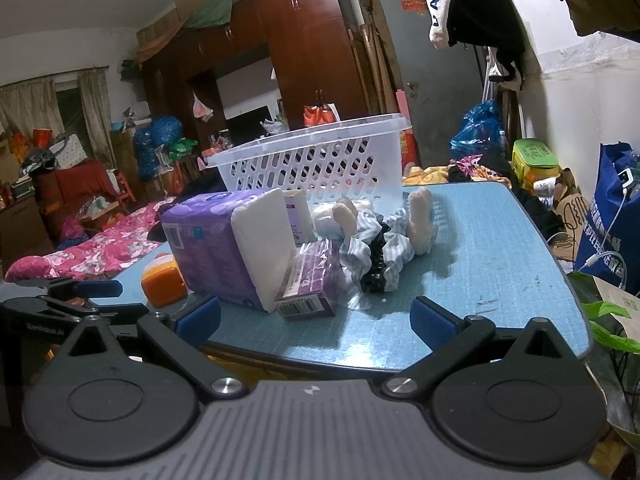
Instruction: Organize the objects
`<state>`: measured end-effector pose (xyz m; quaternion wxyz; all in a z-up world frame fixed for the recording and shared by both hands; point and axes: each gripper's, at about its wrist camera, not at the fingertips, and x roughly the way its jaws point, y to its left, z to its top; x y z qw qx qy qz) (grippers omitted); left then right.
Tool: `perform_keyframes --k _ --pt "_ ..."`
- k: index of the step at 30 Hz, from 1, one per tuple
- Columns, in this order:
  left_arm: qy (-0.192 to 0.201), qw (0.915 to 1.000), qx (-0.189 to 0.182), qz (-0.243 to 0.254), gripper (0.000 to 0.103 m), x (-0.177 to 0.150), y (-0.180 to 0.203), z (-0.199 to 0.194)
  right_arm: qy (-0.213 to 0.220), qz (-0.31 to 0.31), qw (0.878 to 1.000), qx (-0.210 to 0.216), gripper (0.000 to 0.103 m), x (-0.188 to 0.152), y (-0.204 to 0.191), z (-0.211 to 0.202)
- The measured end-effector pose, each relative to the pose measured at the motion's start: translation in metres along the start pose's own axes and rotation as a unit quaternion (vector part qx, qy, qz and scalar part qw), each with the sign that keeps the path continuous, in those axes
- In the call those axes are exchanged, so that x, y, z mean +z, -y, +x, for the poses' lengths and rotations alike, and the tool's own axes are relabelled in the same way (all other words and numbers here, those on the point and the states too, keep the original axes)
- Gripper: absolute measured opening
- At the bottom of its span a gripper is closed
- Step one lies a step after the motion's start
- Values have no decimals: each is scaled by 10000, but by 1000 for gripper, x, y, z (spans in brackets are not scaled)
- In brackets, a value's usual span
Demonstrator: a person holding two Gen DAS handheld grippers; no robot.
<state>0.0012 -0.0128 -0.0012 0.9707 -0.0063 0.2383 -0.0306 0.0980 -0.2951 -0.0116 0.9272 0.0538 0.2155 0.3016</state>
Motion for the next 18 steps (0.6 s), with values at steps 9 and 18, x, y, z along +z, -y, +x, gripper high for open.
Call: perform_keyframes --k 9,18 --pt "7 10000 13 0 103 0 1 1 -9 -8 10000 7 103 0 0 1" --pt "38 10000 -6 3 103 0 0 0 6 0 10000 35 103 0 0 1"
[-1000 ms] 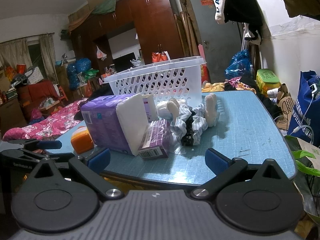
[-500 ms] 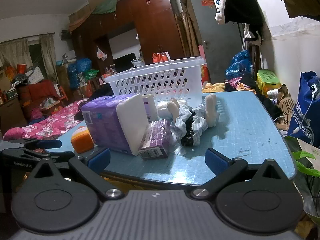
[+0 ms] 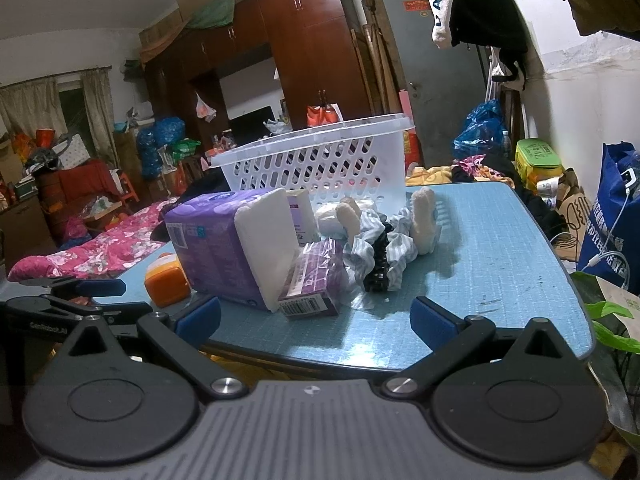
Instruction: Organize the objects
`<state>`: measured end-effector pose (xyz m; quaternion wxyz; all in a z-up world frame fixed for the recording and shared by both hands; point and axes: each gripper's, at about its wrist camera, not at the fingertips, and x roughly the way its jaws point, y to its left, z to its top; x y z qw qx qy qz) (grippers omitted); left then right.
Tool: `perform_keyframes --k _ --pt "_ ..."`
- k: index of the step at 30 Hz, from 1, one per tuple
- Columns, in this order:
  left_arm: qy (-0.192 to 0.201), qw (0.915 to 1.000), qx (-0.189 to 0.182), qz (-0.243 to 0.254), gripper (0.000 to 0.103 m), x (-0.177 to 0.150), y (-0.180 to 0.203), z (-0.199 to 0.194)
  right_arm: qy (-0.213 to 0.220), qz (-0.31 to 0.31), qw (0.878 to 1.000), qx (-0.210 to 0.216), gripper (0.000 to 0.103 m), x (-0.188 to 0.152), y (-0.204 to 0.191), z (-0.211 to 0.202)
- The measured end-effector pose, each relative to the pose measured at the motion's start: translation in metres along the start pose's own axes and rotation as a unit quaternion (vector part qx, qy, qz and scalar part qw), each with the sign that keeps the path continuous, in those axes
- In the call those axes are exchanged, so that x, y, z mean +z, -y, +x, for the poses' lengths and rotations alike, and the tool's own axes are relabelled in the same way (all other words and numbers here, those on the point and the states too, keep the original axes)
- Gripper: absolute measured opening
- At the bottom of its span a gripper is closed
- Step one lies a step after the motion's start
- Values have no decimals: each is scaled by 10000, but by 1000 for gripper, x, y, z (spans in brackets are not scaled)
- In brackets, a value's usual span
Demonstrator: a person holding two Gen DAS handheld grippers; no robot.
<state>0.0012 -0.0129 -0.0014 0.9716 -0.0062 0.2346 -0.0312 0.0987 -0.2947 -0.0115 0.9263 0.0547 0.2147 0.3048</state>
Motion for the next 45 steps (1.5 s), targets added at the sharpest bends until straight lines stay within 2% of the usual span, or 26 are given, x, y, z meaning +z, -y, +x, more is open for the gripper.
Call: perform_keyframes --k 45 --pt "-52 10000 1 14 103 -1 -1 2 -62 -58 10000 -1 103 -2 -1 1"
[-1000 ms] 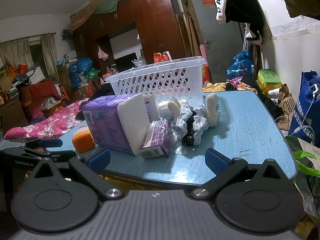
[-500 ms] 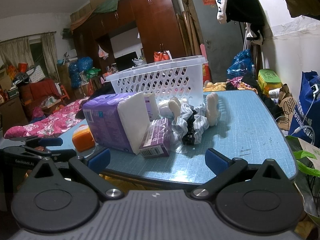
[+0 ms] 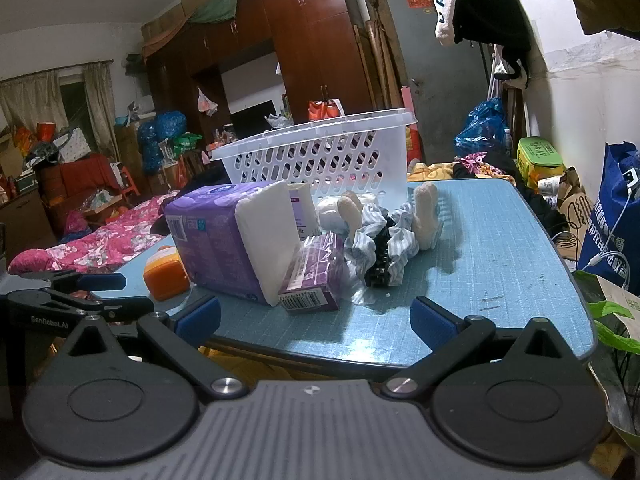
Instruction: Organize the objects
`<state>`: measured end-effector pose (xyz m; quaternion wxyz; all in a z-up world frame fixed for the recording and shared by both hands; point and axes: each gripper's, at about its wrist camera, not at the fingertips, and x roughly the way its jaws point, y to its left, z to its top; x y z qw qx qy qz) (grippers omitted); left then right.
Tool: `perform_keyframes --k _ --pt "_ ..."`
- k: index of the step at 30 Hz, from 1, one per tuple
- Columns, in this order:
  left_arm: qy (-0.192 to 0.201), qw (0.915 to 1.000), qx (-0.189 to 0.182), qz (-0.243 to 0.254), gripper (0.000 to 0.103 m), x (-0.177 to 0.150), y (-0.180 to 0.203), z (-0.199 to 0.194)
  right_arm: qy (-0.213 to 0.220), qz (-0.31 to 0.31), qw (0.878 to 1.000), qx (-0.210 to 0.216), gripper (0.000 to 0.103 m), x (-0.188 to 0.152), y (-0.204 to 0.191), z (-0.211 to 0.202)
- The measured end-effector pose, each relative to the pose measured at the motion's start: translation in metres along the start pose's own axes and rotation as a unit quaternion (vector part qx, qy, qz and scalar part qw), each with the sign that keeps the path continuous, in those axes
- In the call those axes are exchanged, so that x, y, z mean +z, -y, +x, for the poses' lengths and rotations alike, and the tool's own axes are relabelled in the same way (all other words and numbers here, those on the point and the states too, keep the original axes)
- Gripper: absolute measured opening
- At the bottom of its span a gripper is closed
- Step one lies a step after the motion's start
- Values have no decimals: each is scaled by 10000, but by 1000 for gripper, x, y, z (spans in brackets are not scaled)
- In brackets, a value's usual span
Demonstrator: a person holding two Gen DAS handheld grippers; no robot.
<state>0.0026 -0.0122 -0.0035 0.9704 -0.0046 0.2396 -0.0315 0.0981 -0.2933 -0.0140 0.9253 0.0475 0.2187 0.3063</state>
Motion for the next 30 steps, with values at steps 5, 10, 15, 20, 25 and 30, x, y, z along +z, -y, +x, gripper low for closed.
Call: perform_keyframes --k 5,10,15,20,25,30 --pt "-7 10000 1 8 103 0 1 1 -11 -44 10000 -38 103 -1 0 0" --pt "25 10000 -2 -55 103 0 -1 0 -9 -80 10000 -35 103 0 0 1" --pt "141 9998 30 -105 103 1 -5 -2 91 -117 9999 -40 103 0 0 0" --pt "974 9938 519 104 103 2 -10 -11 1086 -283 9933 -291 103 -5 1 0" --pt "995 9892 1054 205 103 2 -23 11 1073 -483 9929 -184 103 -9 0 25" --pt "721 9962 438 -205 103 -10 -43 36 886 -784 9928 -184 103 -17 -10 42"
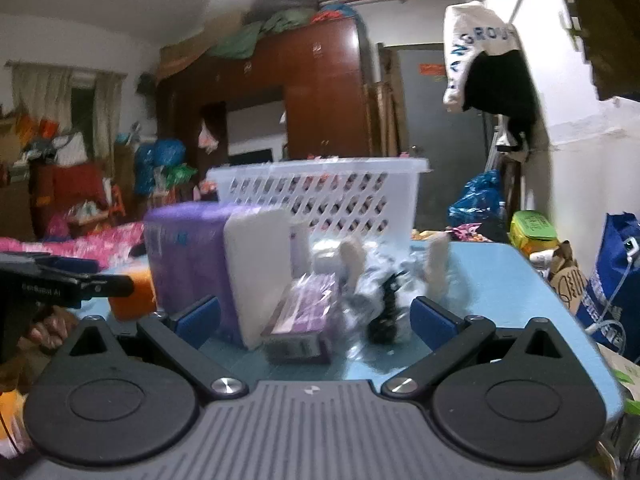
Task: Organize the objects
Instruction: 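Grasp the small purple box with the right gripper while the left grasps the orange bottle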
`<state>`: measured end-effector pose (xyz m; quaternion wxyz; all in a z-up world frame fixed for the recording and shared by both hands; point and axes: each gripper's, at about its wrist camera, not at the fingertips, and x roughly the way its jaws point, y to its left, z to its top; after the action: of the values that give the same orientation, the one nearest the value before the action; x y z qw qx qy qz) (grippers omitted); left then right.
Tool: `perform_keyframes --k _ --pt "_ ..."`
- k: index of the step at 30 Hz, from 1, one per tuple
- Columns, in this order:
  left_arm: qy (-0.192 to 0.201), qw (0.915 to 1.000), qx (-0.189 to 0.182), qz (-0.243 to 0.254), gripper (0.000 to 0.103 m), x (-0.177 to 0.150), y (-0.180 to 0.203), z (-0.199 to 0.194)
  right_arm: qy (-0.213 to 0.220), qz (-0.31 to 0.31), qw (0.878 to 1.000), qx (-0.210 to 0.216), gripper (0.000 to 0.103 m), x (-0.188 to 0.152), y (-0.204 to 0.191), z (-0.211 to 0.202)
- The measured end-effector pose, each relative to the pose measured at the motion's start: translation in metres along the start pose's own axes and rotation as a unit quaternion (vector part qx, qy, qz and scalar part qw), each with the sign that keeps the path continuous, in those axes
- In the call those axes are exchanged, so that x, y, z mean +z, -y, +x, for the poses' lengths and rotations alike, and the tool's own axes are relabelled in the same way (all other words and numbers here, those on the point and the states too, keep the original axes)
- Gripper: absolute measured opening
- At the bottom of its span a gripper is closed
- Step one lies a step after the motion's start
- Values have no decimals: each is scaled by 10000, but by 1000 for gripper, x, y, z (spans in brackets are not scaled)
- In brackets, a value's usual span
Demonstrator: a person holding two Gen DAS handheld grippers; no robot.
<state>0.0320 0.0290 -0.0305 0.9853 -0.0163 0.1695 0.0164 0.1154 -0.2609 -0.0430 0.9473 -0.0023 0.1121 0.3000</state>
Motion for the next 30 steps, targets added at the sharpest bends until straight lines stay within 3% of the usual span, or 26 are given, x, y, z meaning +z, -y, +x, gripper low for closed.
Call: perform_keyframes --k 4,6,8,15,30 --pt "35 9999 -14 99 103 -6 -1 7 -7 -126 9999 45 98 -2 -4 2" --pt "100 9998 18 154 103 -7 0 6 -61 -95 9999 127 85 0 -4 4" --pt "110 9998 13 163 103 -5 1 9 -65 -88 9998 153 79 0 -4 5" --pt "79 9997 87 207 103 -9 -2 12 -126 -378 9992 -15 68 -4 -12 8" --pt "158 9988 209 416 103 -13 3 18 -336 -398 9986 -42 56 -9 -10 14"
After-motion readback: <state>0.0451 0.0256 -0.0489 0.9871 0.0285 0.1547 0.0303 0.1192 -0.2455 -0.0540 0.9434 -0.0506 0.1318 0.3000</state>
